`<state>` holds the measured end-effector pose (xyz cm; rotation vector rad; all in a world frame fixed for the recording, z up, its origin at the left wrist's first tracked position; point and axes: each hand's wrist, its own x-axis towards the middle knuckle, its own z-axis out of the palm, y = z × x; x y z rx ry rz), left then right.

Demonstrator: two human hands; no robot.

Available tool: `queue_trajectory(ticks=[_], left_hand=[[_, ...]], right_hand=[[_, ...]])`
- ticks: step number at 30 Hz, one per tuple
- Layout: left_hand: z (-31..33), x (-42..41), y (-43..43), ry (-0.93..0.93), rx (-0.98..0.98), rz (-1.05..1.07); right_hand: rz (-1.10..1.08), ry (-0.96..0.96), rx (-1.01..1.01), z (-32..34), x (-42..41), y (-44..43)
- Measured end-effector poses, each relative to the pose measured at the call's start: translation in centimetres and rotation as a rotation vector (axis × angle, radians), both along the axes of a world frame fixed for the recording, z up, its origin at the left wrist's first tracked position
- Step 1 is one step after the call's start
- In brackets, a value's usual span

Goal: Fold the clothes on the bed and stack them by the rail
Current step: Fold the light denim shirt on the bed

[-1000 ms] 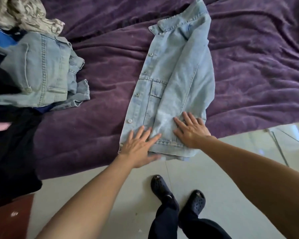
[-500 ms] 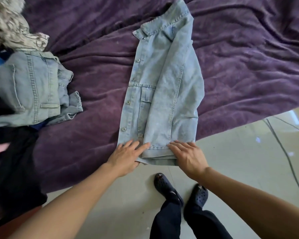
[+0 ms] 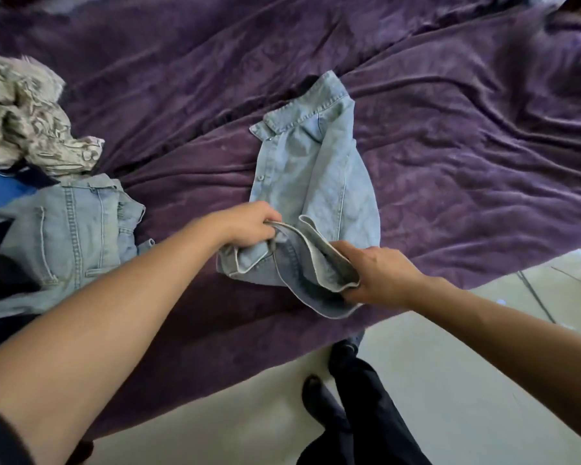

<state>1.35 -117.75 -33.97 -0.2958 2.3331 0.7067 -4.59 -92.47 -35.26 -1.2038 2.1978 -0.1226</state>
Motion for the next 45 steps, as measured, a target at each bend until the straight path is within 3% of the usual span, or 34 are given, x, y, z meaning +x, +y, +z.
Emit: queue_trajectory(ticks=[1, 4, 7, 9, 10, 12, 14, 15, 17, 19, 21, 24, 27, 29, 31, 33, 35, 38, 40, 43, 45], left_hand=[[-0.1, -1.9, -0.4, -0.003, -0.018, -0.018], [-0.9, -7.8, -1.8, 0.033, -0.128, -0.037], [-2.3, -12.8, -3.6, 0.172, -0.244, 0.090], [-3.5, -14.1, -4.6, 0.310, -0.336, 0.196], [-4.0, -13.9, -4.8, 0.401, -0.385, 0.231], [-5.5, -12.2, -4.6, 0.535, -0.428, 0.255], [-7.5, -9.2, -3.6, 0.567, -0.426, 0.222], [-8.7, -7.5, -3.0, 0.548, -0.428, 0.212], [-11.1, -4.6, -1.8, 0.453, -0.400, 0.319], [-13.0, -2.8, -1.0, 0.294, -0.319, 0.564], [-14.3, -1.5, -0.2, 0.215, -0.289, 0.679], [-15.0, -0.6, 0.5, 0.179, -0.366, 0.583], [-14.8, -0.8, -0.2, 0.061, -0.422, 0.525], [-14.4, -1.0, -0.9, 0.036, -0.476, 0.450], [-14.0, -1.6, -1.3, 0.148, -0.518, 0.298], [-14.0, -2.7, -1.8, 0.272, -0.507, 0.113], [-14.6, -3.7, -2.3, 0.250, -0.428, -0.014], [-16.0, -3.5, -2.3, -0.016, -0.301, -0.111], [-16.2, -2.3, -2.1, -0.049, -0.283, -0.115], [-15.5, 1.0, -1.6, 0.108, -0.271, -0.131], [-15.1, 3.1, -1.3, 0.198, -0.305, -0.248]], right_hand=[[-0.043, -0.019, -0.022, -0.5, -1.6, -0.8], [-0.358, -0.388, -0.053, -2.1, -9.3, -3.3], [-0.657, -0.596, -0.061, -4.9, -16.5, -5.1], [-0.780, -0.575, -0.073, -6.8, -18.9, -5.9], [-0.798, -0.439, -0.082, -7.5, -19.5, -5.9], [-0.684, -0.002, -0.208, -8.3, -18.9, -5.3], [-0.367, 0.311, -0.444, -8.4, -16.2, -4.6], [-0.191, 0.351, -0.505, -8.5, -14.4, -4.4], [0.007, 0.287, -0.392, -9.6, -12.0, -4.3], [0.001, 0.202, -0.157, -11.0, -11.9, -4.7], [-0.014, 0.168, -0.141, -12.0, -13.1, -5.0], [-0.351, 0.136, -0.288, -12.8, -15.4, -4.4], [-0.791, 0.141, 0.026, -12.6, -17.9, -2.7], [-0.704, 0.215, 0.080, -12.3, -17.7, -2.4], [-0.466, 0.408, -0.150, -11.9, -15.9, -3.6], [-0.285, 0.481, -0.292, -11.8, -14.3, -5.4], [-0.198, 0.357, -0.143, -12.9, -13.3, -6.1], [-0.160, 0.140, 0.173, -15.1, -12.7, -5.8], [-0.157, 0.101, 0.216, -15.0, -12.8, -5.9], [-0.163, 0.253, 0.004, -12.5, -10.9, -5.0], [-0.048, 0.354, -0.153, -11.9, -7.8, -3.2]])
